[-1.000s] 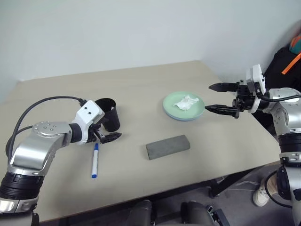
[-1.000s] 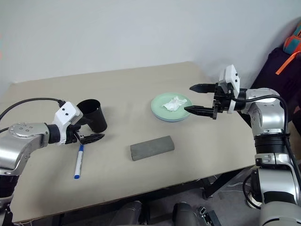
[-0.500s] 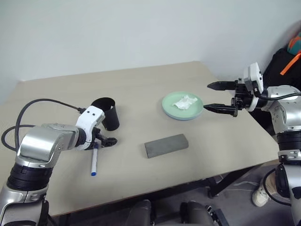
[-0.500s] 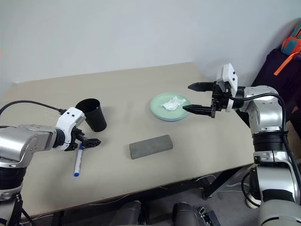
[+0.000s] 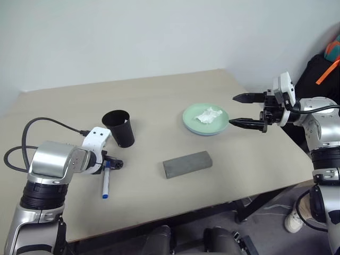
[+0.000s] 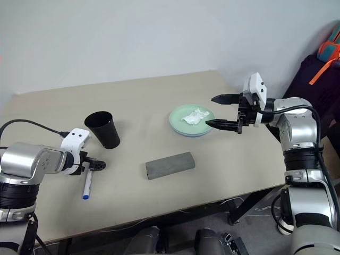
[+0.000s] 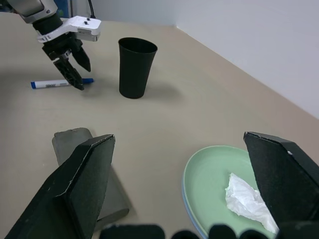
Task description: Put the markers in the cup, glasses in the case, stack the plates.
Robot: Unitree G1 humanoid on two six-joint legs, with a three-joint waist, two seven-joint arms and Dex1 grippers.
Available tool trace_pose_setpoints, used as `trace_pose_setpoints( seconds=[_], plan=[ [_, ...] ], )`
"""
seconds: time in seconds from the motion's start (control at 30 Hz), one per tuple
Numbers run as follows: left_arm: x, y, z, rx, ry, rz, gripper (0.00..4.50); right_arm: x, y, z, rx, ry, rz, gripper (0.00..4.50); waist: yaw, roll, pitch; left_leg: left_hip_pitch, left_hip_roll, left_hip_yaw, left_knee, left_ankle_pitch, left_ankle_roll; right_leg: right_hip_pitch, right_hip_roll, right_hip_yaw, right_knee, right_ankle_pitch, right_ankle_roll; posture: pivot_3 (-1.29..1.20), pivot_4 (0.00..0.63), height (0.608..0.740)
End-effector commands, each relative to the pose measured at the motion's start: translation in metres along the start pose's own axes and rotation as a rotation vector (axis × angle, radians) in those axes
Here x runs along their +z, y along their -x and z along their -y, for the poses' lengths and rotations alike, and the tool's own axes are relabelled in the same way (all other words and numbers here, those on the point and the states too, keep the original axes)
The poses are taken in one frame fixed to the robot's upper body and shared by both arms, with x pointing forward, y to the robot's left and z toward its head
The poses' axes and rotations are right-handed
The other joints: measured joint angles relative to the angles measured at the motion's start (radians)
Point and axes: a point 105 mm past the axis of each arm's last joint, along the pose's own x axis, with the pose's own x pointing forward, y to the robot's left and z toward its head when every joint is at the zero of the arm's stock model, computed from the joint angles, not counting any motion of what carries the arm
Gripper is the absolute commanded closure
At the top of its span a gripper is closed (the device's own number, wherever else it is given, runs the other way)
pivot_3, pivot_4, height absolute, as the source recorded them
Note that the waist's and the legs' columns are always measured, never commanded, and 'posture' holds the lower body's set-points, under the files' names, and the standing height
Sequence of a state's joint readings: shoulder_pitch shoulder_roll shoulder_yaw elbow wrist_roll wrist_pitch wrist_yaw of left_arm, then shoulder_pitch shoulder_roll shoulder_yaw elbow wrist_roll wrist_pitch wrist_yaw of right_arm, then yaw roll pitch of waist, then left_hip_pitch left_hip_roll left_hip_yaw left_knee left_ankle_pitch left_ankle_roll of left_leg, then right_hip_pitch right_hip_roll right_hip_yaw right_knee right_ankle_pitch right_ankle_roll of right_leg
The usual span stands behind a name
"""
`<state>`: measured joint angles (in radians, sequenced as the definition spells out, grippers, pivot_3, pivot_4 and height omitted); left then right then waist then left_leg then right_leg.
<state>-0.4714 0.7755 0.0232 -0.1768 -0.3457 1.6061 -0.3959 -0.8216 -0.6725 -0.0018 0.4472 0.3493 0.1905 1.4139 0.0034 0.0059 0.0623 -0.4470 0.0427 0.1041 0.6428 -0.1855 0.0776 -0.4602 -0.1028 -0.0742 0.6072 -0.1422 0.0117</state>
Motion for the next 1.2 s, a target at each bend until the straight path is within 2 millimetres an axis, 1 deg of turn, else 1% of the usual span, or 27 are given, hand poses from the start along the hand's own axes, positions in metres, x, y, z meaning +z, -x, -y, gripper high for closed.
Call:
trace_pose_setpoints(
  seconds=[0.03,0.23,0.33,0.43,0.67,0.7,0.87,1.0,1.07,1.13,1.2],
  plan=[
    [0.0,0.0,-0.002,0.021,0.007,0.008,0.06,0.018,0.0,0.004,0.001,0.068,0.022,0.0,0.0,0.0,0.0,0.0,0.0,0.0,0.0,0.0,0.0,0.0,0.0,0.0,0.0,0.0,0.0,0.0,0.0,0.736],
    [-0.007,-0.005,0.001,0.02,0.0,-0.024,0.06,0.018,0.001,0.003,0.003,0.071,0.019,0.0,0.0,0.0,0.0,0.0,0.0,0.0,0.0,-0.001,-0.001,0.0,0.0,0.0,0.0,0.0,0.0,0.0,0.0,0.736],
    [-0.01,-0.006,0.001,0.021,-0.001,-0.033,0.62,0.018,0.001,0.003,0.004,0.071,0.018,0.0,0.0,0.0,0.0,0.0,0.0,0.0,0.0,-0.001,-0.001,-0.001,0.0,0.0,0.0,0.0,-0.001,0.0,0.0,0.736],
    [-0.012,-0.007,0.001,0.023,-0.003,-0.046,1.64,0.017,0.002,0.003,0.002,0.071,0.015,0.0,0.0,0.0,0.0,0.0,0.001,0.0,0.0,-0.001,-0.001,0.0,0.0,0.0,0.0,0.001,-0.001,0.0,0.0,0.736],
    [-0.018,-0.008,0.002,0.015,-0.008,-0.065,4.16,0.016,0.002,0.003,0.005,0.068,0.013,0.0,-0.005,0.0,0.0,0.001,0.002,0.0,0.0,-0.001,-0.001,-0.001,0.001,-0.003,0.0,0.003,-0.004,0.0,0.0,0.736],
    [-0.018,-0.009,0.002,0.015,-0.008,-0.065,4.41,0.016,0.002,0.003,0.006,0.068,0.013,0.0,-0.005,0.0,0.0,0.002,0.002,0.0,0.0,-0.001,-0.001,-0.001,0.001,-0.004,0.0,0.004,-0.005,0.0,0.0,0.736],
    [-0.018,-0.01,0.001,0.013,-0.047,-0.055,4.41,0.016,0.002,0.003,0.007,0.067,0.013,0.0,-0.005,0.0,0.0,0.002,0.002,0.0,0.0,-0.001,-0.002,-0.001,0.0,-0.007,0.0,0.005,-0.006,0.0,0.0,0.736],
    [-0.013,-0.007,0.008,-0.025,-0.123,-0.02,4.41,0.016,0.002,0.002,0.01,0.065,0.012,0.0,-0.005,0.0,0.0,0.002,0.002,0.0,0.0,-0.001,-0.003,-0.001,0.0,-0.01,-0.001,0.006,-0.008,0.0,0.0,0.736],
    [-0.004,-0.002,0.016,-0.084,-0.177,0.043,4.41,0.016,0.002,0.002,0.012,0.064,0.011,0.0,-0.005,0.0,0.0,0.002,0.003,0.0,0.0,-0.001,-0.004,-0.001,0.0,-0.013,-0.001,0.006,-0.009,0.0,0.0,0.736],
    [0.01,0.007,0.028,-0.157,-0.245,0.145,4.41,0.015,0.002,0.001,0.013,0.062,0.01,0.0,-0.005,0.0,0.0,0.001,0.005,0.0,0.0,-0.001,-0.004,-0.001,0.0,-0.014,-0.001,0.006,-0.009,0.0,0.0,0.736],
    [0.02,0.016,0.037,-0.232,-0.3,0.229,4.41,0.015,0.002,0.001,0.018,0.061,0.008,0.0,-0.003,0.0,0.0,0.001,0.006,0.0,0.0,-0.001,-0.004,-0.001,0.0,-0.015,-0.002,0.007,-0.009,0.0,0.0,0.736]
  ],
)
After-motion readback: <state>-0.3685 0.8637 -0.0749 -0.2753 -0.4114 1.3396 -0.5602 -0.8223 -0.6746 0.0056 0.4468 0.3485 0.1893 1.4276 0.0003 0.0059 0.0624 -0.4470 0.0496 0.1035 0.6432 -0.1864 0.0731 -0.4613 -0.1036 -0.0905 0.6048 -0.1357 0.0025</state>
